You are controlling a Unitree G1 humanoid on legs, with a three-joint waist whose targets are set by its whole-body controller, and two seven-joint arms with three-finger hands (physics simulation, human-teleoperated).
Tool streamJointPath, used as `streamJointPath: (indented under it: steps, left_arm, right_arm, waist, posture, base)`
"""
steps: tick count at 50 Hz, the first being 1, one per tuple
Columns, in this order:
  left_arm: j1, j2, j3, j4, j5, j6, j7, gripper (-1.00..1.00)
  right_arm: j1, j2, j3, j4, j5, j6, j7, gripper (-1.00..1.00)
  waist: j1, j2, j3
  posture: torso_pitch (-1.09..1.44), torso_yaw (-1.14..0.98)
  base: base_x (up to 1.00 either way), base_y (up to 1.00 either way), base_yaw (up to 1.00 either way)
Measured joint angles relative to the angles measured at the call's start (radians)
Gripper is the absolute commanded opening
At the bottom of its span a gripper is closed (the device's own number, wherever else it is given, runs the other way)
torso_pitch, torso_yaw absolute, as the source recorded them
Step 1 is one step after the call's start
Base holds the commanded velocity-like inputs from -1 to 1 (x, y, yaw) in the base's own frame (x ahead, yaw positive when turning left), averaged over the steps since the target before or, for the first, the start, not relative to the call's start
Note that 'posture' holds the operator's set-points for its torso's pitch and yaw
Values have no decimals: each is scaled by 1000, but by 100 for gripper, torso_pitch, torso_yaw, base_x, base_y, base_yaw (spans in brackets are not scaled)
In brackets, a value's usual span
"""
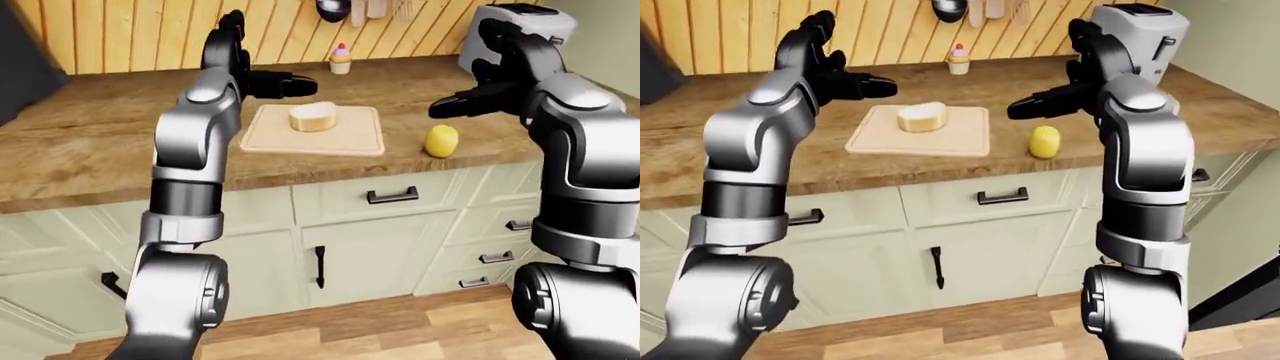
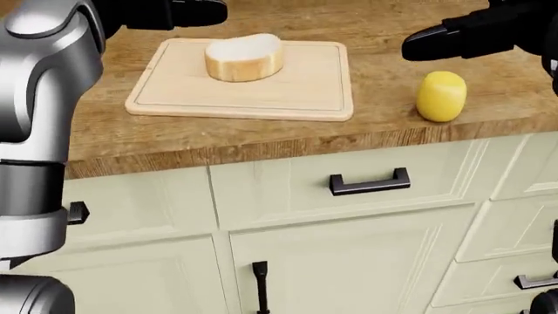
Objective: Pick up the wedge of cheese and place it on the slice of bread to prepare a simple cheese on bread dish.
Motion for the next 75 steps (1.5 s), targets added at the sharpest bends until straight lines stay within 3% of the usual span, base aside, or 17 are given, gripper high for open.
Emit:
streamJointPath:
  steps: [1,6,15,16,18,21,29,30,32,35,43,45,51,53,61,64,75]
  left_arm:
    - [-3,2,1,-2,0,0,0,100]
    - [11,14,19,12,8,16,8,100]
    - [-7,10,13,-9,5,8,6,100]
    - [-2,4,10,-8,4,5,5,100]
    - [7,-5,-3,4,-2,10,0,100]
    - [11,-3,-6,12,-9,21,-7,100]
    - [-5,9,5,-20,-5,10,-1,100]
    - [1,13,9,-21,-4,7,0,100]
    - [14,15,17,-11,0,13,4,100]
    - [15,15,17,-1,4,29,9,100]
    - [-23,19,14,-47,2,18,4,100]
    - [-11,10,4,-39,0,17,1,100]
    - [-6,9,-3,4,-3,47,-11,100]
    - [-9,15,4,2,0,45,-10,100]
    - [-17,41,23,-14,7,24,-6,100]
    - [-14,48,23,-2,9,16,-11,100]
    - [-7,53,22,43,14,-5,-22,100]
  right_arm:
    - [-5,1,2,3,-1,-2,1,100]
    - [4,21,29,16,8,3,17,100]
    - [-12,8,10,-9,-4,-12,16,100]
    - [-9,6,7,-8,-6,-12,16,100]
    - [2,6,3,9,-13,-2,14,100]
    - [0,8,7,22,-20,14,14,100]
    - [-16,9,6,-3,-22,2,22,100]
    - [-11,18,11,-3,-21,0,22,100]
    - [-2,24,26,1,-15,6,29,100]
    - [1,21,26,1,-10,18,36,100]
    - [-30,-4,7,-46,-20,2,47,100]
    - [-25,-7,-1,-35,-20,8,50,100]
    - [-24,-23,12,8,-31,45,62,100]
    - [-34,-23,20,8,-38,40,69,100]
    - [-35,-64,63,-36,-96,-31,153,100]
    - [-13,-88,72,-32,-153,-93,220,100]
    - [66,-197,0,-273,-282,100,465,100]
  waist:
    - [0,21,-6]
    - [22,9,1]
    - [32,-111,-11]
    - [24,-98,-4]
    - [15,-100,8]
    - [10,-87,4]
    - [1,17,-9]
    - [7,5,-5]
    - [16,11,5]
    - [21,0,-1]
    - [23,-94,1]
    - [22,-77,19]
    - [14,-69,52]
    - [16,-42,46]
    - [18,-69,7]
    - [18,-69,7]
    - [20,-72,20]
  posture:
    - [0,0]
    - [0,0]
    - [0,0]
    - [0,0]
    - [0,0]
    - [0,0]
    - [0,0]
    - [0,0]
    - [0,0]
    - [0,0]
    - [0,0]
    - [0,0]
    - [0,0]
    - [0,0]
    - [0,0]
    - [0,0]
    - [0,0]
  base:
    - [24,0,0]
    - [25,0,0]
    - [25,0,0]
    - [26,0,0]
    - [25,0,0]
    - [25,0,0]
    - [25,0,0]
    - [24,0,0]
    - [25,0,0]
    - [25,0,0]
    - [12,0,0]
    - [0,0,0]
    - [0,0,0]
    - [0,0,0]
    - [0,0,0]
    - [0,0,0]
    - [0,0,0]
